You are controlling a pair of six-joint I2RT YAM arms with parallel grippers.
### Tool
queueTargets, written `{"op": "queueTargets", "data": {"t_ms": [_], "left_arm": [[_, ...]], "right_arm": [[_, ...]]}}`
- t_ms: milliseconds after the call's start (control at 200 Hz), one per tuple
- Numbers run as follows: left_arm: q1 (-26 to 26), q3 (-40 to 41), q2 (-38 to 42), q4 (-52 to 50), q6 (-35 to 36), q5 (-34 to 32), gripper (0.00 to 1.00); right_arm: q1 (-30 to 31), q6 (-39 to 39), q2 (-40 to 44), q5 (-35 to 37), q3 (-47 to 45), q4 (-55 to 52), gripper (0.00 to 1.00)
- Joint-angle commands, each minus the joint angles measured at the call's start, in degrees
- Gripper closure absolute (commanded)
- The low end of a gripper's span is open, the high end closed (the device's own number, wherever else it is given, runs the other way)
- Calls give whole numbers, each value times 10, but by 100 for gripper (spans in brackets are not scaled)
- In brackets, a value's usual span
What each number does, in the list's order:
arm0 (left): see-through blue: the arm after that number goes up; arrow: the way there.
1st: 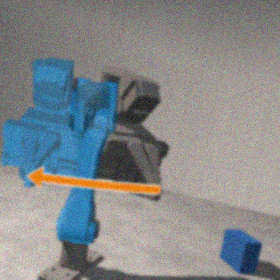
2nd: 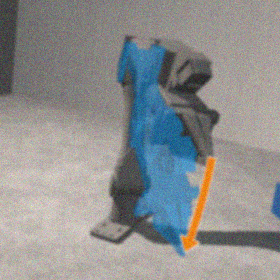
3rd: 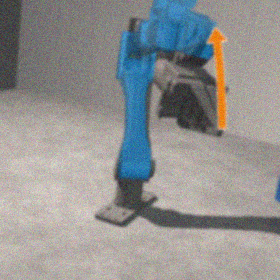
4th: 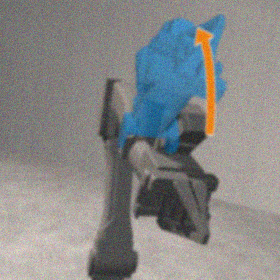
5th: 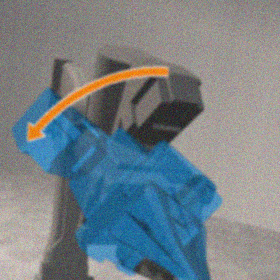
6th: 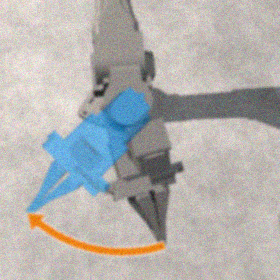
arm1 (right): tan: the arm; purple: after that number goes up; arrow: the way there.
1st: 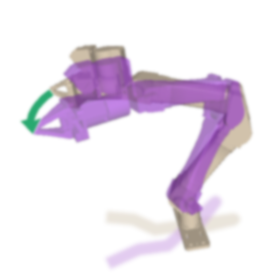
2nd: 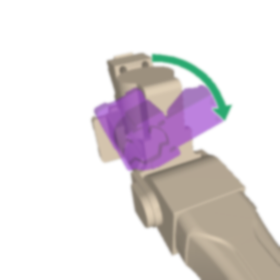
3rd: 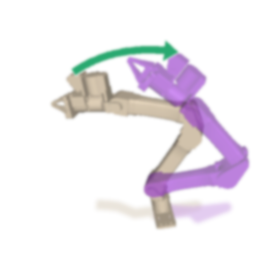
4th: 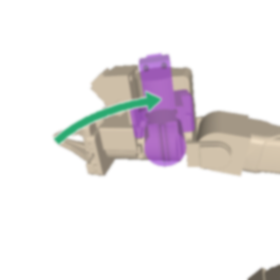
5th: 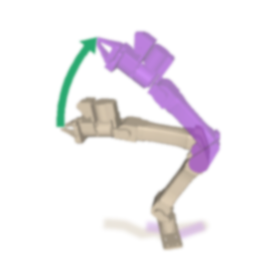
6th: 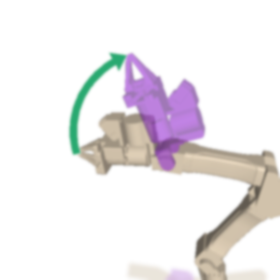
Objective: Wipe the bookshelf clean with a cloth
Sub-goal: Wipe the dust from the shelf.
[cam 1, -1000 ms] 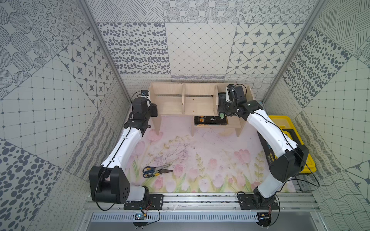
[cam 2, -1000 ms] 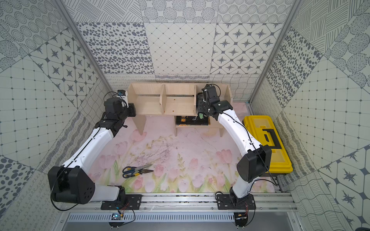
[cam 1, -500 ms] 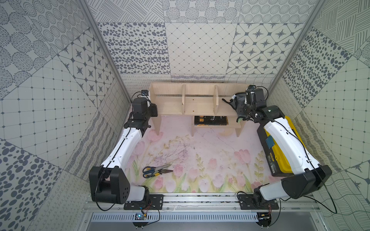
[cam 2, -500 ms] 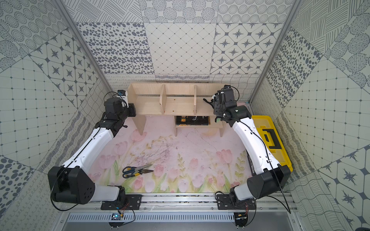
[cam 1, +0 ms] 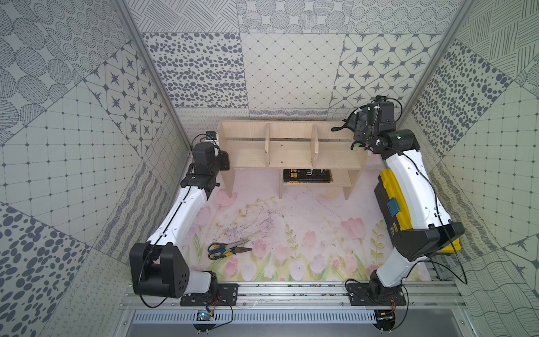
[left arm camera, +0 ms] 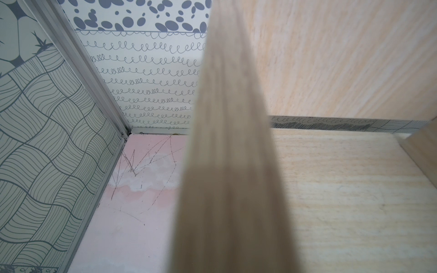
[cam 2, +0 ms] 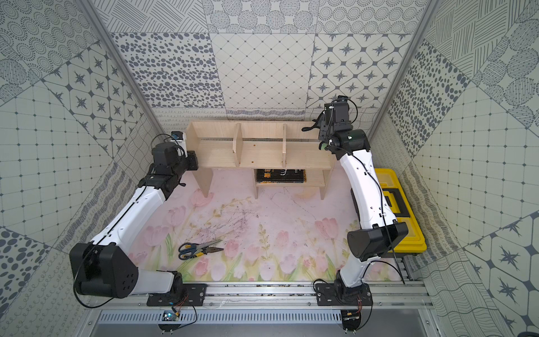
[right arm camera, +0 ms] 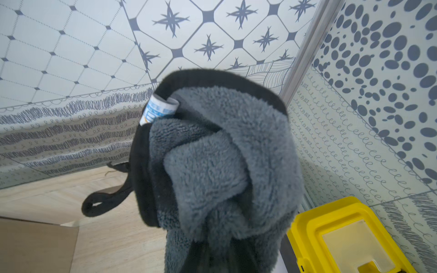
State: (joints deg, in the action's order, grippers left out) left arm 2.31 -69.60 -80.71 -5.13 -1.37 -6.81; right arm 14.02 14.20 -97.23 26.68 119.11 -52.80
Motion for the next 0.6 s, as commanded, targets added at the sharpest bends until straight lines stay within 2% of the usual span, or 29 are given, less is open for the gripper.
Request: {"op": "queueTargets", "data": {"t_ms": [0, 170, 260, 425, 595], "left_arm": [[17, 2, -1, 23, -102, 14, 100], [17, 3, -1, 24, -100, 9, 100], [16, 2, -3, 23, -104, 13, 100], [17, 2, -1, 22, -104, 8, 100], [17, 3, 2, 24, -102, 7, 100]], "right_arm": [[3, 19, 45, -13, -62, -22, 100], [50, 4, 123, -22, -173, 3, 100], [101, -15, 135, -12, -176, 10, 100], [194, -44, 84, 17, -63, 5, 100], [232, -48, -54, 3, 137, -36, 100]]}}
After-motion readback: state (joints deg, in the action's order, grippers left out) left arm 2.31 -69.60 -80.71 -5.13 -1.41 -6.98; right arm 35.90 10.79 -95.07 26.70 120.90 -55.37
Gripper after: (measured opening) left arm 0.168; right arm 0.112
